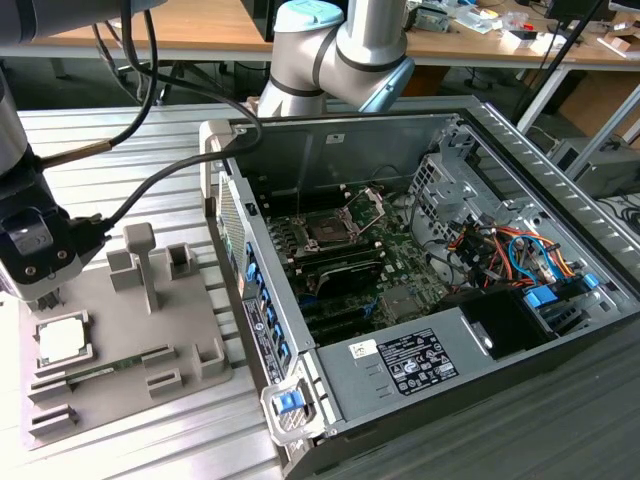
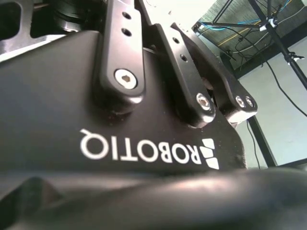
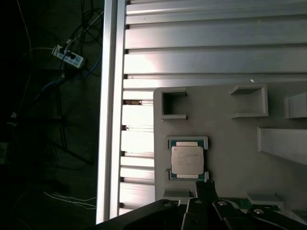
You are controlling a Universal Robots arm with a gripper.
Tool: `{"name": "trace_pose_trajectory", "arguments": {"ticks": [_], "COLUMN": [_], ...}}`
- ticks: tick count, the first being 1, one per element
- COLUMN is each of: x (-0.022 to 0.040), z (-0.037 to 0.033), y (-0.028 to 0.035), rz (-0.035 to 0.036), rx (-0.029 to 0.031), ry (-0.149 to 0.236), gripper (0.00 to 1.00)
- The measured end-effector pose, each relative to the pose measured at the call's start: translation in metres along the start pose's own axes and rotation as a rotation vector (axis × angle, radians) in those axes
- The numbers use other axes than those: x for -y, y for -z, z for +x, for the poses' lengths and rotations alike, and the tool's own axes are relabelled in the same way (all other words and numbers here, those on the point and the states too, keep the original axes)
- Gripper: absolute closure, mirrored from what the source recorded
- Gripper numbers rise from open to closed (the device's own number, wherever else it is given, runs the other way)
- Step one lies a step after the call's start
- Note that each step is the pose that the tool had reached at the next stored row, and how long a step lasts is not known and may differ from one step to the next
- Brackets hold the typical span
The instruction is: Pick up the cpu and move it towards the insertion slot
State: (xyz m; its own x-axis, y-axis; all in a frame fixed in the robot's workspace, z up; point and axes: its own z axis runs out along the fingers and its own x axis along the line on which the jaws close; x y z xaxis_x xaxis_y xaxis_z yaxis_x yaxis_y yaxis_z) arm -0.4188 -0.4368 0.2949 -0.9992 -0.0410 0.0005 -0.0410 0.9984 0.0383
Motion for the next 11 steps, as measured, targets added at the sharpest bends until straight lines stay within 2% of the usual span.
{"name": "trace_pose_trajectory", "arguments": {"ticks": [11], "x": [0.0001], "z": [0.0], "y": [-0.0019], "rz": [0.0], "rx": [-0.0001], "ry": [0.0], "gripper": [0.89]}}
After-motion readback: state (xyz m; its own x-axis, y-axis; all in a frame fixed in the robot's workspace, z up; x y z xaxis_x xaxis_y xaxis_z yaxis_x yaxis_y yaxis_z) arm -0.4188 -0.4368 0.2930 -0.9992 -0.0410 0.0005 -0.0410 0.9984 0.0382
